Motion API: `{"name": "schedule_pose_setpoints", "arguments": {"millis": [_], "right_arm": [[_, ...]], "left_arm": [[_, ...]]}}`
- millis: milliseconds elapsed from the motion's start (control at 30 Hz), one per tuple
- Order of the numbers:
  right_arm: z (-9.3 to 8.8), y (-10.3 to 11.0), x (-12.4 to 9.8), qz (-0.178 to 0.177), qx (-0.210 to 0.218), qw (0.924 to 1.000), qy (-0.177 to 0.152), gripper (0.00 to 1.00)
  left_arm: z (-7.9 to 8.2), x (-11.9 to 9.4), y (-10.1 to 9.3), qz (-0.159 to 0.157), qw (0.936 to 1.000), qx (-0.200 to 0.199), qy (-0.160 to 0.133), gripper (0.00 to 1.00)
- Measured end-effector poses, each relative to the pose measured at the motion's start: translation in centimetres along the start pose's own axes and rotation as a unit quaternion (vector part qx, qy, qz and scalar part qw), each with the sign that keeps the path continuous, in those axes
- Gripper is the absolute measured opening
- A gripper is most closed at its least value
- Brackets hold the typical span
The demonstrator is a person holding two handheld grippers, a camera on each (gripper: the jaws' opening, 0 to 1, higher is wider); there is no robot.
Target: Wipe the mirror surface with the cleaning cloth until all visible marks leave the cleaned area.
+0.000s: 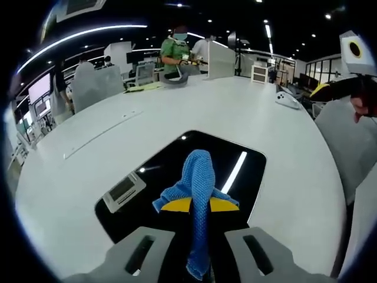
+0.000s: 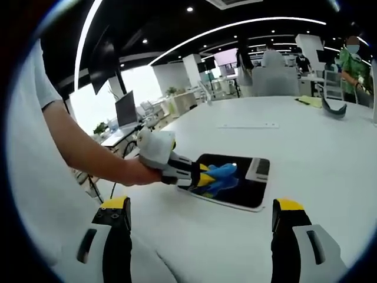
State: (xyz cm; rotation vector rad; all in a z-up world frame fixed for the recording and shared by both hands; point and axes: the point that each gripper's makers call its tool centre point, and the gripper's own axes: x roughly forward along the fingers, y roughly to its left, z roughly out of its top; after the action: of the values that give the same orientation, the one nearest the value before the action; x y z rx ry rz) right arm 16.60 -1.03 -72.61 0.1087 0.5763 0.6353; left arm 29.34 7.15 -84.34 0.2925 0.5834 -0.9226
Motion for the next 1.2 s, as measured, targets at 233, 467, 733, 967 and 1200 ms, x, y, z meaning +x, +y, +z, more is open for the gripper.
{"name": "schedule_pose_setpoints", "arguments": {"millis": [233,467,733,967,1200], "right_arm": [[0.1,0.1,0.1,0.002,-0.003,1.0000,-0.001,1.00],[0.1,0.1,0.1,0.003,0.000,1.0000,0.000,1.00],[0.2,-0.1,0.1,0.003,-0.001,1.0000,0.000,1.00],[-0.1,0.0,0.1,0.004,0.002,1.0000,0.003,0.99],[0.2,-0.3,0.0,0.002,0.002,1.0000,-0.002,0.99]], "left_arm": [[0.1,0.0,0.4,0.003,1.0000,-0.001,-0.002,0.07],[0.1,0.0,0.9,0.005,1.0000,0.000,-0.002,0.07],[0.2,0.1,1.3,0.007,1.0000,-0.001,-0.002,0.07],[0.2,0.1,1.8,0.008,1.0000,-0.002,-0.003,0.07],[0.2,0.1,2.3,0.012,0.9999,0.001,-0.004,0.07]]}}
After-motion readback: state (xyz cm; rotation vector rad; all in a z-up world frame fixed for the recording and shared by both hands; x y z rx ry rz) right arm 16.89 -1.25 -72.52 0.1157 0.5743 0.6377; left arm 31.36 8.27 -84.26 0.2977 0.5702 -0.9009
